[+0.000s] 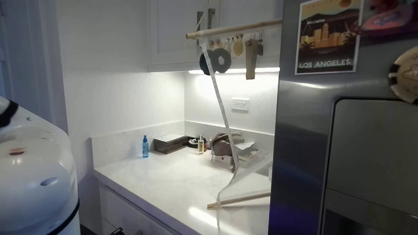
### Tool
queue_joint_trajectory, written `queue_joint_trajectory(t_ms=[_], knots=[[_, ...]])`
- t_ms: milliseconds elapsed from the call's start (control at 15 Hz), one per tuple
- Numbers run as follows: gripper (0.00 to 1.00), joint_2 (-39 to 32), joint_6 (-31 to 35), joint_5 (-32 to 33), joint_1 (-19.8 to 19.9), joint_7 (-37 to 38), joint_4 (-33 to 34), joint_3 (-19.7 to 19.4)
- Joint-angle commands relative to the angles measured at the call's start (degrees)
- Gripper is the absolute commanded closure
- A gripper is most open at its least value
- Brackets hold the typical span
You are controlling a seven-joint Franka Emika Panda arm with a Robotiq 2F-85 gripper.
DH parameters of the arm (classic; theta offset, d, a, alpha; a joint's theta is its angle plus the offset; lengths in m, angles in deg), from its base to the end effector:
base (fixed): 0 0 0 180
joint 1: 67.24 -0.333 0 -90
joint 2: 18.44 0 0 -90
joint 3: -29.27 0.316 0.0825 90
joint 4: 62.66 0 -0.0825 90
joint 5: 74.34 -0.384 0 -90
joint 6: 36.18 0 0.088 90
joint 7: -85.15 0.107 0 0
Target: Place the blue bottle upright on the bottom right corner of the counter, hang the white object on the side of the fridge
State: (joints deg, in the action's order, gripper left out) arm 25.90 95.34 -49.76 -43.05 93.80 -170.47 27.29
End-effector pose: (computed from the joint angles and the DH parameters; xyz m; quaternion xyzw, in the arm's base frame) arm 0.2393 -0.1400 0.9049 0.7826 -0.2190 0.5113 0.2797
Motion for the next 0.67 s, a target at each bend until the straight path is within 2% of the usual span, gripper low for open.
queue_joint_trajectory(t_ms=[0,200,600], knots=[[0.99,-0.14,-0.29,0.61,-0.70,0.34,0.27,-0.28],[1.00,-0.14,-0.29,0.61,-0.70,0.34,0.27,-0.28],[1.00,-3.19,-1.02,-0.90,-1.57,-0.01,5.08,-1.80]])
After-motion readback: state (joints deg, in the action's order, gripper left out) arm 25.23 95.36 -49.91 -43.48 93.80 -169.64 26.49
